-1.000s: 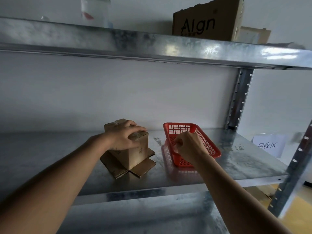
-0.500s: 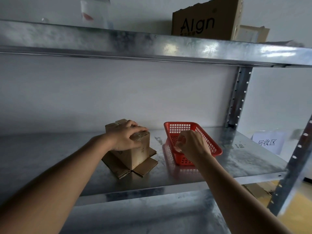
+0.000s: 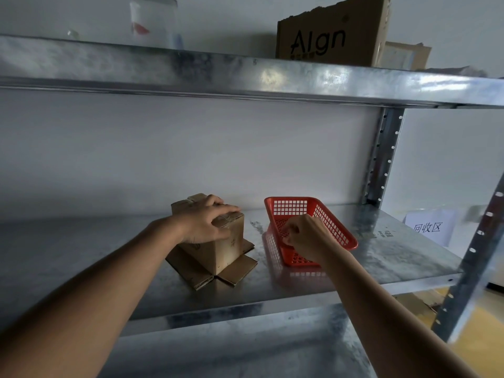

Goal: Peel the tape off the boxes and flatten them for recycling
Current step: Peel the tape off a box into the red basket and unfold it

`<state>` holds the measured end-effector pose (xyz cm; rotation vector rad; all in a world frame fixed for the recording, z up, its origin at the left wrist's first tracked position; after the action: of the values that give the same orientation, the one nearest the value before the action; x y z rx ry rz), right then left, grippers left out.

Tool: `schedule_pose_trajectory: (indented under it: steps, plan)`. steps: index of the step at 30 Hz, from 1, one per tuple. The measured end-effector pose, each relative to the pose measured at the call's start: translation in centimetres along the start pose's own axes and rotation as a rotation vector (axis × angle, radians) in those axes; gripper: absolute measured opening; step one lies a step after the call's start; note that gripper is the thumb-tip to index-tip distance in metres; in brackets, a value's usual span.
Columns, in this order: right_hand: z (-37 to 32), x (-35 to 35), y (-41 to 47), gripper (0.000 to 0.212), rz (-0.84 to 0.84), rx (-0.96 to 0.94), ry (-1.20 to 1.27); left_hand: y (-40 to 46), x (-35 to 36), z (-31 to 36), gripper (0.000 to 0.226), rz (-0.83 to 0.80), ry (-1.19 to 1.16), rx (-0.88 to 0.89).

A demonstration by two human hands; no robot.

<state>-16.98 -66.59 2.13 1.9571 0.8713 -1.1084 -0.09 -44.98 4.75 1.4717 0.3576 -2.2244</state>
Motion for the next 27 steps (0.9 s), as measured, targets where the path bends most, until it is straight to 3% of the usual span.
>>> schedule_pose_trajectory:
  steps: [8, 27]
  plan:
    - [0.06, -0.39, -0.46, 0.016, 0.112, 0.035, -0.032, -0.09, 0.05, -0.02, 0.086, 0.001, 0.006, 0.013]
    - [-0.39, -0.42, 0.14, 0.020, 0.092, -0.040, 0.098, -0.20, 0.08, -0.01, 0.093, 0.005, -0.015, 0.010]
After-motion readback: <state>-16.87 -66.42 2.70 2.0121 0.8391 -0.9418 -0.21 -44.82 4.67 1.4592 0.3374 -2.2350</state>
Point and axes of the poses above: each hand's wrist, its own y-axis towards the middle knuckle, its own x-axis out of the palm, z = x × y, the point moved 3 cm from there along y, towards the middle knuckle, and after that the axes turned 6 degrees about x, right-handed, at the moved point
